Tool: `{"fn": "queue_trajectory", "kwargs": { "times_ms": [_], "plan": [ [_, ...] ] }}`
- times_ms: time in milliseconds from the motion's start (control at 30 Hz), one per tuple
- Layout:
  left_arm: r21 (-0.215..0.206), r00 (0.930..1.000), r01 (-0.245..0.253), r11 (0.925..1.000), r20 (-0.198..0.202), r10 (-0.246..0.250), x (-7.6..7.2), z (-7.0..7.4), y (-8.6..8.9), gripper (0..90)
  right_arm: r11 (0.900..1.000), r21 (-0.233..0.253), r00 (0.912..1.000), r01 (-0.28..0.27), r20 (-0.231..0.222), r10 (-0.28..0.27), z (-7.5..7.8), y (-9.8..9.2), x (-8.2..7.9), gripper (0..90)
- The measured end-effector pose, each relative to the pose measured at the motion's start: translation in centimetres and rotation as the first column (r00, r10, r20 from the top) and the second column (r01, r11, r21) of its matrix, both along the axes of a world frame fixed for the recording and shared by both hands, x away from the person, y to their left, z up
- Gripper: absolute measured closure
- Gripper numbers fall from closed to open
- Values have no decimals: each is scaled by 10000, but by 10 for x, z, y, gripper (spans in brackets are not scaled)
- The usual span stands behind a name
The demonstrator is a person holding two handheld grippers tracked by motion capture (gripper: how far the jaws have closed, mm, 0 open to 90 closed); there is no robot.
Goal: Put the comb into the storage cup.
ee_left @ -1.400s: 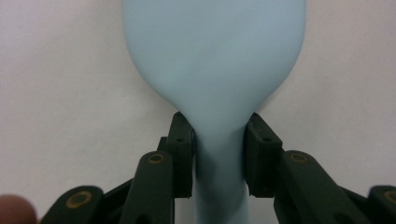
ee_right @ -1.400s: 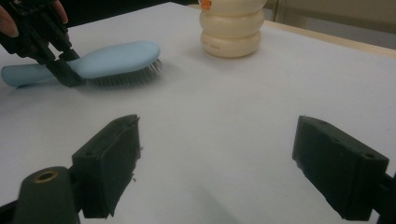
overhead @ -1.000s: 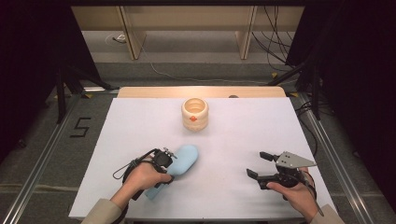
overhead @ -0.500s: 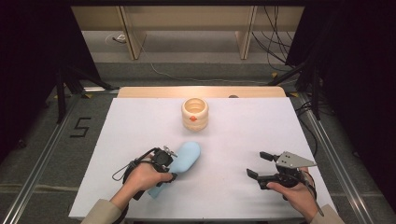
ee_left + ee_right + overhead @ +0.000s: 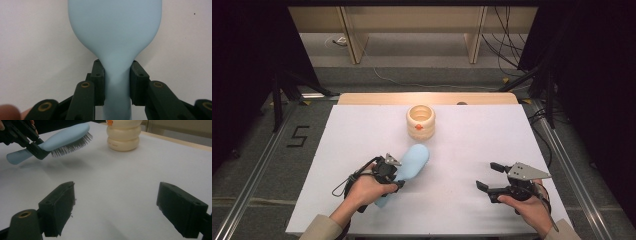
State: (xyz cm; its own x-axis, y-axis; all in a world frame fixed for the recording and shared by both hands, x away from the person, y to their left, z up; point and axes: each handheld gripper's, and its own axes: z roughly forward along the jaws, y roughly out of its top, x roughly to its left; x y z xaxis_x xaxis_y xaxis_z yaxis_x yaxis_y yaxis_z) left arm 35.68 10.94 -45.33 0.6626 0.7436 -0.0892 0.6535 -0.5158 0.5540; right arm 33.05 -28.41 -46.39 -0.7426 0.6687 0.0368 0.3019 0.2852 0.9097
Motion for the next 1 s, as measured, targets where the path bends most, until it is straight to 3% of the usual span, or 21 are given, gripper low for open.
{"fn": "queue_trajectory", "kwargs": {
  "times_ms": [233,400,600,800,867,933,1000],
  "plan": [
    [-390,9985,-125,9992,529,145,-1,2,-2,693,10000,34,10000,19,2,-19,0,0,0,160],
    [-973,9906,-523,9939,1208,640,-1,4,-2,693,10000,37,10000,23,-2,-23,0,0,0,160],
    [-1331,9840,-729,9884,1518,930,-1,5,-2,694,10000,27,10000,16,-17,-15,0,0,0,160],
    [-1925,9712,-962,9766,1969,1344,-1,7,-2,694,10000,16,10000,24,-27,-24,0,0,0,160],
    [-2150,9663,-1013,9713,2108,1475,-1,8,-3,693,10000,35,10000,45,-31,-45,0,0,0,160],
    [-2505,9595,-1132,9615,2238,1713,-2,9,-3,693,10000,49,10000,60,-36,-60,0,0,0,160],
    [-2610,9541,-1190,9580,2369,1830,-2,9,-3,693,9999,137,10000,52,-40,-51,0,1,0,161]
  ]
}}
